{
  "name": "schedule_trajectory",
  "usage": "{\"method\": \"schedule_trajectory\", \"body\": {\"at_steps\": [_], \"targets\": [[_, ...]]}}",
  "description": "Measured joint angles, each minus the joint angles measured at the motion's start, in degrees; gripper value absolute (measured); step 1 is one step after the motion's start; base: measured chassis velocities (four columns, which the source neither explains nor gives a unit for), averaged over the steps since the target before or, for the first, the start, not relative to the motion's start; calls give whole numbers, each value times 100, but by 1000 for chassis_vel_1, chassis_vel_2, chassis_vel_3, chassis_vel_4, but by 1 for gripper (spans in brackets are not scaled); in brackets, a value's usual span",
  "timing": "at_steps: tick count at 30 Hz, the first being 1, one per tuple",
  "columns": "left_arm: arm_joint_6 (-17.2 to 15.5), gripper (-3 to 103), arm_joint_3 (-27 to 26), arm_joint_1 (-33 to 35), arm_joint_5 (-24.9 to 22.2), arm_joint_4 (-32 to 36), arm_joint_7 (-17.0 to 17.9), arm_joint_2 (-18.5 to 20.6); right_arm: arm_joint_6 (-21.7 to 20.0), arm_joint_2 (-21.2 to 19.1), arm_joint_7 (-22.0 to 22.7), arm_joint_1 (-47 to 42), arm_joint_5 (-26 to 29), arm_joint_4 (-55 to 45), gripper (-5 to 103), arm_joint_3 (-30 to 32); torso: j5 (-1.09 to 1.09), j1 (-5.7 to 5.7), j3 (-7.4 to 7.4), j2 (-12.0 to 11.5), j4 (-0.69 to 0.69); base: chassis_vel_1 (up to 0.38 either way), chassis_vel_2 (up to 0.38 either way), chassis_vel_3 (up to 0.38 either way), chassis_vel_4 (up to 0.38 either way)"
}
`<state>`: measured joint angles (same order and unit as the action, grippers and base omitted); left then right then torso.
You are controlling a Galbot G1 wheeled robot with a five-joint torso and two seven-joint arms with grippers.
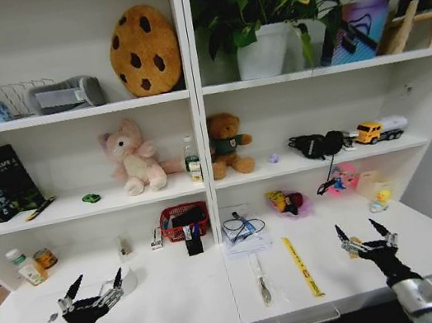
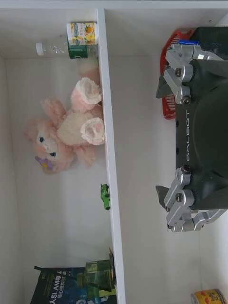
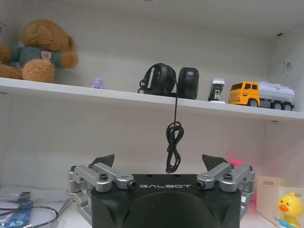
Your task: Organize the objects on the table.
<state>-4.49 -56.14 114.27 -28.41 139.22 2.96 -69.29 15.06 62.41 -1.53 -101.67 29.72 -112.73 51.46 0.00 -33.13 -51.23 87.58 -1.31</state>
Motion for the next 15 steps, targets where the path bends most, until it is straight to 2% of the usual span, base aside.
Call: {"method": "schedule_trajectory", "body": {"at_steps": [5,11,12,13,15], "targets": [[0,100,0,0,0,0,0,0,13,-45,-90,62,75,68,100,0,3,-1,-1,-1,0,-105,-74,78,86],[0,100,1,0,0,0,-1,-1,37,-235,-141,302,41,524,100,-34,3,0,-1,-1,0,0,0,0,0],[0,100,0,0,0,0,-1,0,-276,-361,-94,478,15,823,100,-98,-1,0,-1,-1,0,0,0,0,0],[0,100,0,0,0,0,-1,0,-276,-361,-94,478,15,823,100,-98,-1,0,-1,-1,0,0,0,0,0],[0,100,0,0,0,0,-1,0,-968,-593,192,757,110,1102,100,-252,1,-1,-1,-1,0,0,0,0,0]]}}
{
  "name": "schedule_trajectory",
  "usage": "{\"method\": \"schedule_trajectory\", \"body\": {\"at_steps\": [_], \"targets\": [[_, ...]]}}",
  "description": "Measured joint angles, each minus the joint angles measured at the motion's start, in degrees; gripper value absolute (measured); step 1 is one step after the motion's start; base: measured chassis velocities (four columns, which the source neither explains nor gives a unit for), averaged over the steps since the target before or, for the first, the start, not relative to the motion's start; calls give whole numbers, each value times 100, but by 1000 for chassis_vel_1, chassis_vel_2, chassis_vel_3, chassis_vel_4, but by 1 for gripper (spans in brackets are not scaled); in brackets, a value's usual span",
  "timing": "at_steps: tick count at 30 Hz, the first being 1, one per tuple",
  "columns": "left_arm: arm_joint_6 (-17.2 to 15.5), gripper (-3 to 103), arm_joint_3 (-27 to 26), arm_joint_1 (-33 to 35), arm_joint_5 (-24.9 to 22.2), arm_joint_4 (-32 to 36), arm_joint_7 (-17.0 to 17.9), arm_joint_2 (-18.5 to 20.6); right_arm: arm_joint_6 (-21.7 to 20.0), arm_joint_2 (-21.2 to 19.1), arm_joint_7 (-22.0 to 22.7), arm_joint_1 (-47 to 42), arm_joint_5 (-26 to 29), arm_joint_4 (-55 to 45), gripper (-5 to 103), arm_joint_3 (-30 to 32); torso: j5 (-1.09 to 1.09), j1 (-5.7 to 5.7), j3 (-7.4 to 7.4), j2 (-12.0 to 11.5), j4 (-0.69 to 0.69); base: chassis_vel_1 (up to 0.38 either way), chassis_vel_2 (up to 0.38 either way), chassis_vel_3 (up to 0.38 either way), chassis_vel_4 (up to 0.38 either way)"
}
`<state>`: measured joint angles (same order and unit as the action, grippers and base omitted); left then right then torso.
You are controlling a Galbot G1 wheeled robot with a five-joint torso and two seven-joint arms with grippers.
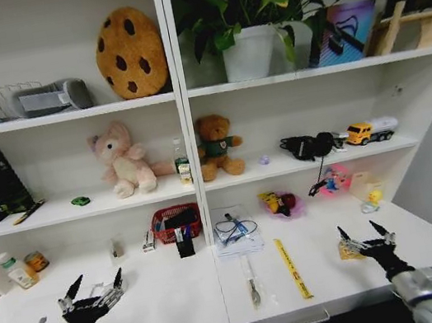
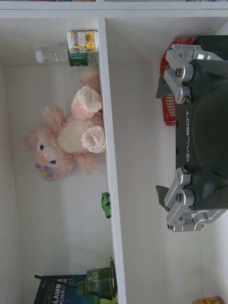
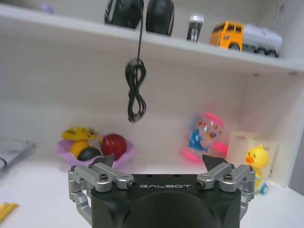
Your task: Organize the objects on the table.
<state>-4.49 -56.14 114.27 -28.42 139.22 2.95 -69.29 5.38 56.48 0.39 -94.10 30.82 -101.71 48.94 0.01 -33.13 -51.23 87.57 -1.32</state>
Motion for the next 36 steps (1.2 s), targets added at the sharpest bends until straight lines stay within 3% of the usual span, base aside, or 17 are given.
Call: {"method": "schedule_trajectory", "body": {"at_steps": [1,2,4,9,21,27,35,36], "targets": [[0,100,0,0,0,0,0,0,-363,-125,61,148,55,137,100,-65,-2,0,0,0,0,0,0,0,0],[0,100,0,0,0,0,0,0,-363,-125,61,148,55,137,100,-65,-2,0,0,0,0,0,0,0,0],[0,100,0,0,0,0,0,0,-801,-287,42,346,123,378,100,-167,1,0,0,0,0,0,0,0,0],[0,100,0,0,0,0,0,0,-1288,-519,-9,603,331,678,100,-378,-1,0,0,0,0,0,0,0,0],[0,100,0,0,0,0,0,0,-1575,-556,21,883,458,808,103,-788,-1,0,0,0,0,0,0,0,0],[0,100,0,0,0,0,1,0,-1620,-499,97,867,628,900,86,-810,-1,0,0,0,0,0,0,0,0],[0,100,0,0,0,0,0,0,-1521,-430,133,820,656,978,53,-754,-1,0,1,0,0,0,0,0,0],[0,100,0,0,0,0,0,0,-1521,-430,133,820,656,978,53,-754,-1,0,1,0,0,0,0,0,0]]}}
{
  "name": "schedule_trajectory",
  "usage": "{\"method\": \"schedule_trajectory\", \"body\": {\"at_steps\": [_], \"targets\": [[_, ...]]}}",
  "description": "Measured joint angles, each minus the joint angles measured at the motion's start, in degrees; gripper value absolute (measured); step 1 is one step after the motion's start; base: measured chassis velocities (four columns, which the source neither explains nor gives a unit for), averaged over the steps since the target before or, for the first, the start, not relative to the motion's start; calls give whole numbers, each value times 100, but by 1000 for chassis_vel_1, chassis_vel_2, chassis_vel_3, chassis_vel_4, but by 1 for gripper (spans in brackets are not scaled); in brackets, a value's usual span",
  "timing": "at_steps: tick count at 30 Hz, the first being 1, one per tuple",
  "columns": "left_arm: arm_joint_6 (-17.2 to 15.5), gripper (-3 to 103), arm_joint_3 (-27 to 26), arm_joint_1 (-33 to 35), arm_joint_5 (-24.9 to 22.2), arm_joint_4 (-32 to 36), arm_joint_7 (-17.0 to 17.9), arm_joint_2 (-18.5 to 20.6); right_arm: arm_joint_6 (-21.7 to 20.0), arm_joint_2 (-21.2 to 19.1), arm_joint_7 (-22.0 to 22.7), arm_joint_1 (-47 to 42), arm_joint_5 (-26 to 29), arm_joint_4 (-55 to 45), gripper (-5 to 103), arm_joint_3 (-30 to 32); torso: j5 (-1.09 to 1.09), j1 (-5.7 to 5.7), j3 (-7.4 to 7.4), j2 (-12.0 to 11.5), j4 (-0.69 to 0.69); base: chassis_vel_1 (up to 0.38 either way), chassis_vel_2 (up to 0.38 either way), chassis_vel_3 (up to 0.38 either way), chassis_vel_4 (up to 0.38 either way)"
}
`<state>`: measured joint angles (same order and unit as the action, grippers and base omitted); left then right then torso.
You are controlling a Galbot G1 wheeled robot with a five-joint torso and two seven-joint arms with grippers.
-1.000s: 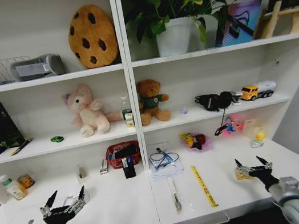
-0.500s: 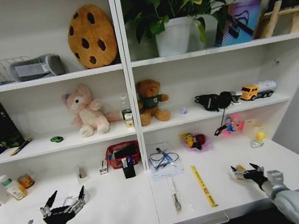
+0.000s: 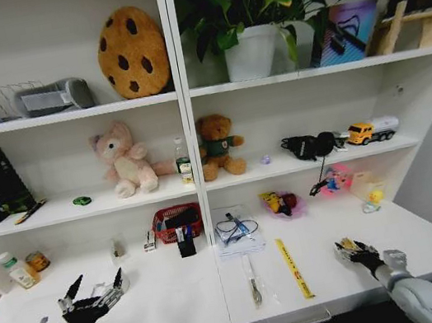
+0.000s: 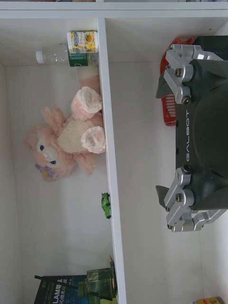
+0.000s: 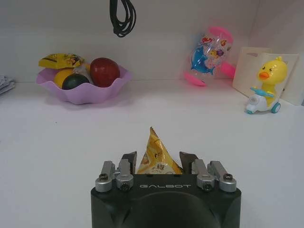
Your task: Organize the objects on the table.
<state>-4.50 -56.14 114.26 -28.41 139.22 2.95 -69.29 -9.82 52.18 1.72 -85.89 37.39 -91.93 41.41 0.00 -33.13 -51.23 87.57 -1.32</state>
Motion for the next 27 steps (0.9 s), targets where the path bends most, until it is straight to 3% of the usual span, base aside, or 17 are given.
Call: {"method": "schedule_trajectory", "body": {"at_steps": [8,11,12,19,22,24,26,27], "targets": [[0,100,0,0,0,0,0,0,11,-56,-42,-5,74,23,21,37,0,0,0,0,0,0,0,0,0],[0,100,0,0,0,0,0,0,12,-65,-51,-7,91,9,15,42,0,0,0,0,0,0,0,0,0],[0,100,0,0,0,0,0,0,8,-91,-74,-3,152,-41,5,39,0,0,0,0,-1,0,0,0,0],[0,100,0,0,0,0,0,0,-156,-209,-81,493,419,-506,0,-390,0,0,0,0,1,0,0,0,0],[0,100,0,0,0,0,0,0,-192,-296,-16,1015,541,-515,0,-815,-1,0,0,0,0,0,0,0,0],[0,100,-1,0,0,0,1,0,-134,-348,34,1941,498,-98,0,-1452,0,0,-1,0,1,0,0,0,0],[0,100,-1,0,0,0,1,0,-134,-348,34,1941,498,-98,0,-1452,0,0,-1,0,1,0,0,0,0],[0,100,-1,0,0,0,1,0,-64,-341,57,2451,417,254,0,-1777,-1,0,-1,0,2,0,0,0,0]]}}
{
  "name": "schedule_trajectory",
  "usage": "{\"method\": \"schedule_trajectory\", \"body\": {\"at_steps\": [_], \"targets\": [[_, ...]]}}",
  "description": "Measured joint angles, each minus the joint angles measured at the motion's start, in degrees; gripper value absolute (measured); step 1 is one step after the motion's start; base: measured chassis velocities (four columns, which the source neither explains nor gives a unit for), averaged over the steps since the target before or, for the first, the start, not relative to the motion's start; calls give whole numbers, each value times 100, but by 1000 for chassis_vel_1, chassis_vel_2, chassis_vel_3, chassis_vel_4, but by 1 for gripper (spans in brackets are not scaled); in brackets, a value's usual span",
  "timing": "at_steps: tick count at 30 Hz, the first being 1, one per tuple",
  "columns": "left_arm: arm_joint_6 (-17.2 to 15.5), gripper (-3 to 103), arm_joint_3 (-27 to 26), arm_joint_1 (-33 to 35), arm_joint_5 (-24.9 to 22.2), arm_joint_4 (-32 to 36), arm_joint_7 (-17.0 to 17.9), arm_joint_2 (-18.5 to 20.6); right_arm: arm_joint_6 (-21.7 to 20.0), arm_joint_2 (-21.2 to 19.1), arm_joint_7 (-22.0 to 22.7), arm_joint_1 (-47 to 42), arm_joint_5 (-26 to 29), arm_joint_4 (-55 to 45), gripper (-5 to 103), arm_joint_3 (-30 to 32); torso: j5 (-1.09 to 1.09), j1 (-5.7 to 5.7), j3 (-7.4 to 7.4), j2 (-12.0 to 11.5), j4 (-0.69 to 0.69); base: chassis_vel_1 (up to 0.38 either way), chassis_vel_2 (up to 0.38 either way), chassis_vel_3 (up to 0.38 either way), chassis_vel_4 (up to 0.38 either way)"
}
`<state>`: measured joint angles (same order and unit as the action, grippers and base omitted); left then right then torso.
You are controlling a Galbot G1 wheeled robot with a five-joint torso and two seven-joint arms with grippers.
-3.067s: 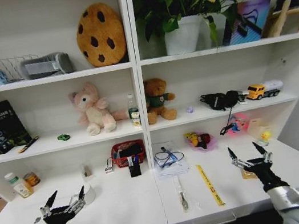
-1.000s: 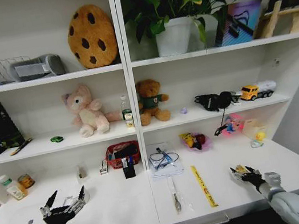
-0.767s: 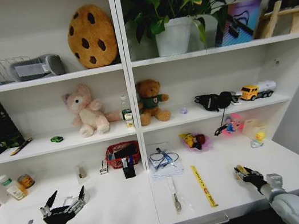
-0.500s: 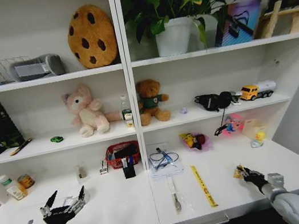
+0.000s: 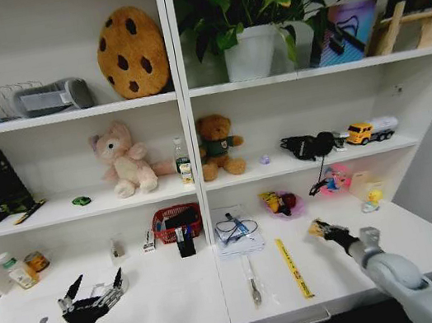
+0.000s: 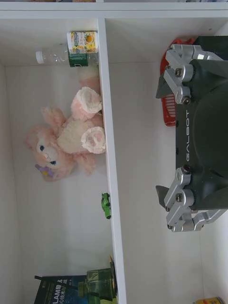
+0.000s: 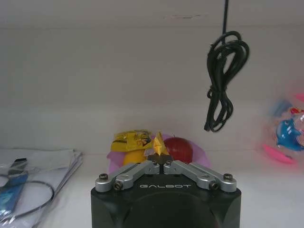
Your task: Organize the objects on the table.
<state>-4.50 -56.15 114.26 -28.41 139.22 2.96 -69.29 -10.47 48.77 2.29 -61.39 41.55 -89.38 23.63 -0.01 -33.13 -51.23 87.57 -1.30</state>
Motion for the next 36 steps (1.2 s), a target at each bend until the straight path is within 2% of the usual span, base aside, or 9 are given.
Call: {"method": "schedule_trajectory", "body": {"at_steps": [1,6,16,23,25,27,29,30,36], "targets": [[0,100,0,0,0,0,0,0,133,149,26,1158,-101,968,0,-824,2,-1,-1,-1,0,0,0,0,0],[0,100,0,0,0,0,-1,0,467,410,-121,2092,-483,2061,0,-1324,0,-1,0,0,-1,0,0,0,0],[0,100,0,0,0,0,-1,0,794,639,-352,2603,-746,3163,0,-1612,2,-1,0,0,-3,0,0,0,0],[0,100,0,0,0,0,-1,0,834,684,-370,2635,-769,3320,-2,-1639,0,-1,1,0,-3,0,0,0,0],[0,100,0,0,0,0,-1,0,841,705,-284,2629,-778,3323,14,-1649,0,0,0,0,-3,0,0,0,0],[0,100,0,0,0,0,-1,0,845,715,-236,2596,-776,3276,14,-1646,1,-1,0,0,-2,0,0,0,0],[0,100,0,0,0,0,-1,0,931,605,-157,2299,-756,2748,31,-1473,2,-1,0,0,-1,0,0,0,0],[0,100,0,0,0,0,-1,0,931,605,-157,2299,-756,2748,31,-1473,2,-1,0,0,-1,0,0,0,0],[0,100,0,0,0,0,-1,0,924,219,428,812,-798,1030,52,-571,5,0,1,0,-3,0,0,0,0]]}}
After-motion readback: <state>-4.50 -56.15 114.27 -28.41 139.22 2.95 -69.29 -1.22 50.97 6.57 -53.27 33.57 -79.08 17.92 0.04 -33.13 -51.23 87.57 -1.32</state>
